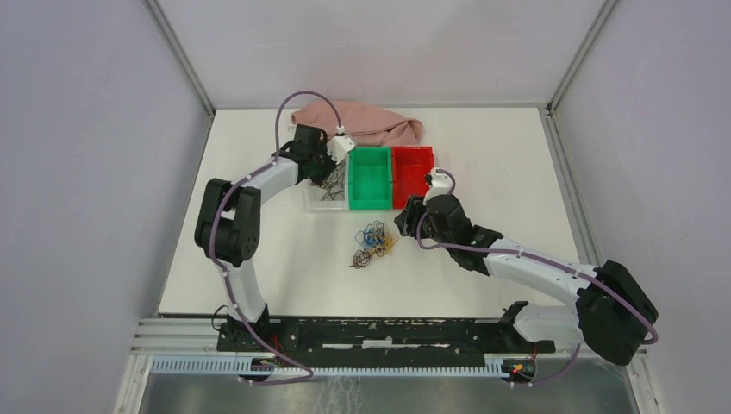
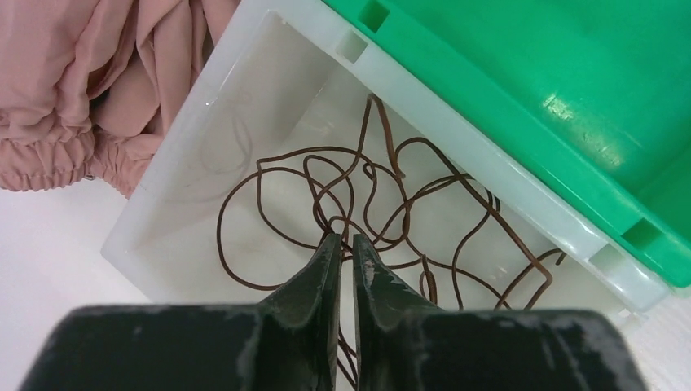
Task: Untangle the cables
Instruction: Place the cable in the bin, then untie the cable.
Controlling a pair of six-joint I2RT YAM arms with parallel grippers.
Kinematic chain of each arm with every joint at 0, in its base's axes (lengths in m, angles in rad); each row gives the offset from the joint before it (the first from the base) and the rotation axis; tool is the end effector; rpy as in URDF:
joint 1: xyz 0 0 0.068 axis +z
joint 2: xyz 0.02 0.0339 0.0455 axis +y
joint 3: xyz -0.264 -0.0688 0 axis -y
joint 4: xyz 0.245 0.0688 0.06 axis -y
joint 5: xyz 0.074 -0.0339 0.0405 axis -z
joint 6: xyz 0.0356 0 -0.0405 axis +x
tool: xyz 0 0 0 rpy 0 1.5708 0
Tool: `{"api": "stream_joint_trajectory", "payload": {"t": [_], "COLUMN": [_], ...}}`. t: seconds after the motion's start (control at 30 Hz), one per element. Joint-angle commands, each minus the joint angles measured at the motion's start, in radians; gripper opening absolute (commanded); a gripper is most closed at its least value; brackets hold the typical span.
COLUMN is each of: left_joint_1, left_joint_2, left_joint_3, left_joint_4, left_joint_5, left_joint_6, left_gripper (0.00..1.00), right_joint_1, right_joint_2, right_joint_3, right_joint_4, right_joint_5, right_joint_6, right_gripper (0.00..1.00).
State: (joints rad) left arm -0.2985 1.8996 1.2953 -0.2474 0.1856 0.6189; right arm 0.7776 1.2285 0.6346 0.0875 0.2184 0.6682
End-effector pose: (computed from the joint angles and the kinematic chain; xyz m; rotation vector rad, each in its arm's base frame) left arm 0.3926 -0.1277 0.1915 1.1394 2.1174 -0.0767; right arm 0.1929 0.1791 0.2221 0.0208 2.1314 0.6538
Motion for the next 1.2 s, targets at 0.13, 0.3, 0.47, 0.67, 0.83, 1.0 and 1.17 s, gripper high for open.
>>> {"api": "stream_joint_trajectory", "payload": {"t": [0.13,0.3,0.47,0.67,0.83,1.0,1.17], "left_joint_1": [0.005,0.005,-0.020,-0.204,-0.322,-0.383,-0.433], "left_joint_2": [-0.168,-0.323,-0.489,-0.676,-0.685,-0.620,-0.576], "left_joint_3": [0.086,0.128,0.016,-0.310,-0.445,-0.487,-0.495], "left_joint_4": [-0.122,-0.311,-0.430,-0.420,-0.302,-0.195,-0.164], "left_joint_5": [0.109,0.211,0.279,0.242,0.194,0.144,0.187], "left_joint_6": [-0.005,0.023,0.064,0.014,-0.106,-0.171,-0.220], "left_gripper": [0.62,0.96,0.99,0.97,0.90,0.84,0.81], "right_joint_1": [0.000,0.043,0.109,0.116,0.117,0.117,0.116], "right_joint_2": [0.014,0.098,0.216,0.314,0.306,0.257,0.230], "right_joint_3": [0.017,0.059,0.168,0.224,0.188,0.130,0.111], "right_joint_4": [0.031,0.036,-0.018,-0.073,-0.123,-0.103,-0.111], "right_joint_5": [-0.048,-0.050,-0.010,0.048,0.152,0.173,0.186], "right_joint_6": [-0.002,-0.004,-0.042,-0.026,0.022,0.055,0.078], "right_gripper": [0.56,0.59,0.64,0.61,0.53,0.52,0.50]}}
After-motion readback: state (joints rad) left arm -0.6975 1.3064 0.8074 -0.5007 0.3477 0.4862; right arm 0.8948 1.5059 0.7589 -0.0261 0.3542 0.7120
